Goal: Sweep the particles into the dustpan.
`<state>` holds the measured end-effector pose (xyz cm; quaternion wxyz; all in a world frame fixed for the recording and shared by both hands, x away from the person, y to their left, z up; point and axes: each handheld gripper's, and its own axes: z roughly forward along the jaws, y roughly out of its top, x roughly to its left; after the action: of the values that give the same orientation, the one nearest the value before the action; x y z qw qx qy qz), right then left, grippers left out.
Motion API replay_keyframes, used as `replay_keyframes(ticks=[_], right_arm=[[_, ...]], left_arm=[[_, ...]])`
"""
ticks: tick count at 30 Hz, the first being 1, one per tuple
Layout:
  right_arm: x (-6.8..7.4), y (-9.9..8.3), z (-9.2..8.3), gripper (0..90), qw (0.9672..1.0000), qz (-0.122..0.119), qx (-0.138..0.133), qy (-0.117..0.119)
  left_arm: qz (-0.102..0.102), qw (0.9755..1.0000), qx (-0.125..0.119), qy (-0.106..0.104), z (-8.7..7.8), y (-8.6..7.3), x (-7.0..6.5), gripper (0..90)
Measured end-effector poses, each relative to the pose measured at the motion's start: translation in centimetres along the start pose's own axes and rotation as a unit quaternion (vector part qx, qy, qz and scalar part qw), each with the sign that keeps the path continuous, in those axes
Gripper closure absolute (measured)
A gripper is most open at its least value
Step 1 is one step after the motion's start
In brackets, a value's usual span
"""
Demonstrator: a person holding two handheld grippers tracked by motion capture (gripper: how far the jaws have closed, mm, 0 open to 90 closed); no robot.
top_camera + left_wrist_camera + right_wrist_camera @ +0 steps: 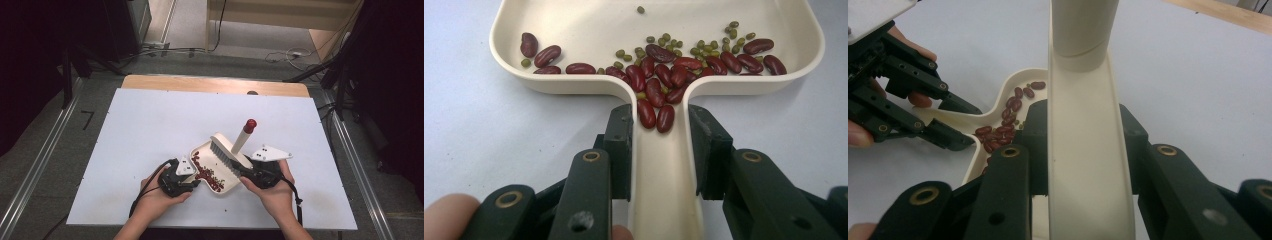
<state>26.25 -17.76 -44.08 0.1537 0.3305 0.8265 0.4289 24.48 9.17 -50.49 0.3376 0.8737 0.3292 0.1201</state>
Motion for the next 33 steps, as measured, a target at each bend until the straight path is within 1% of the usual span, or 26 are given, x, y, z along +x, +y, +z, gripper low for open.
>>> replay_keyframes(ticks=[4, 6, 9, 13, 18, 24, 26, 28, 29, 32, 33], right_arm=[[-0.1, -0.1, -0.1, 65.3, 1.0, -0.005, 0.003, 0.003], [-0.1, -0.1, -0.1, 65.3, 1.0, -0.003, 0.005, 0.003], [-0.3, -0.2, -0.2, 65.3, 1.0, -0.002, 0.004, 0.001], [-0.8, -0.2, -0.4, 65.3, 1.0, 0.002, 0.004, -0.001], [-1.6, -0.3, -0.5, 65.3, 1.0, 0.007, 0.003, -0.004], [-2.6, -0.7, -0.8, 65.3, 0.9999, 0.01, 0.005, -0.008], [-2.9, -0.8, -1.0, 65.3, 0.9999, 0.011, 0.005, -0.011], [-3.2, -1.0, -1.1, 65.3, 0.9998, 0.012, 0.005, -0.012], [-3.3, -1.0, -1.2, 65.3, 0.9998, 0.012, 0.006, -0.014], [-3.8, -1.3, -1.5, 65.3, 0.9997, 0.014, 0.007, -0.018], [-4.0, -1.4, -1.5, 65.3, 0.9997, 0.015, 0.007, -0.019]], left_arm=[[-0.002, 1.0, 0.0, 0.002, -0.1, -0.1, 0.1, 66.5], [-0.004, 1.0, 0.0, 0.001, -0.2, -0.2, 0.2, 66.4], [-0.007, 1.0, -0.001, 0.006, -0.4, -0.5, 0.4, 66.4], [-0.018, 0.9997, -0.001, 0.015, -0.9, -1.0, 0.8, 66.4], [-0.038, 0.9989, -0.004, 0.028, -1.5, -1.8, 1.6, 66.4], [-0.063, 0.9968, -0.007, 0.048, -2.3, -2.7, 2.6, 66.4], [-0.066, 0.9962, -0.007, 0.056, -2.5, -3.0, 2.9, 66.4], [-0.075, 0.9955, -0.007, 0.058, -2.8, -3.2, 3.2, 66.4], [-0.078, 0.995, -0.008, 0.062, -2.9, -3.4, 3.4, 66.4], [-0.094, 0.9928, -0.011, 0.072, -3.5, -4.0, 4.0, 66.4], [-0.096, 0.9924, -0.01, 0.076, -3.7, -4.2, 4.1, 66.4]])
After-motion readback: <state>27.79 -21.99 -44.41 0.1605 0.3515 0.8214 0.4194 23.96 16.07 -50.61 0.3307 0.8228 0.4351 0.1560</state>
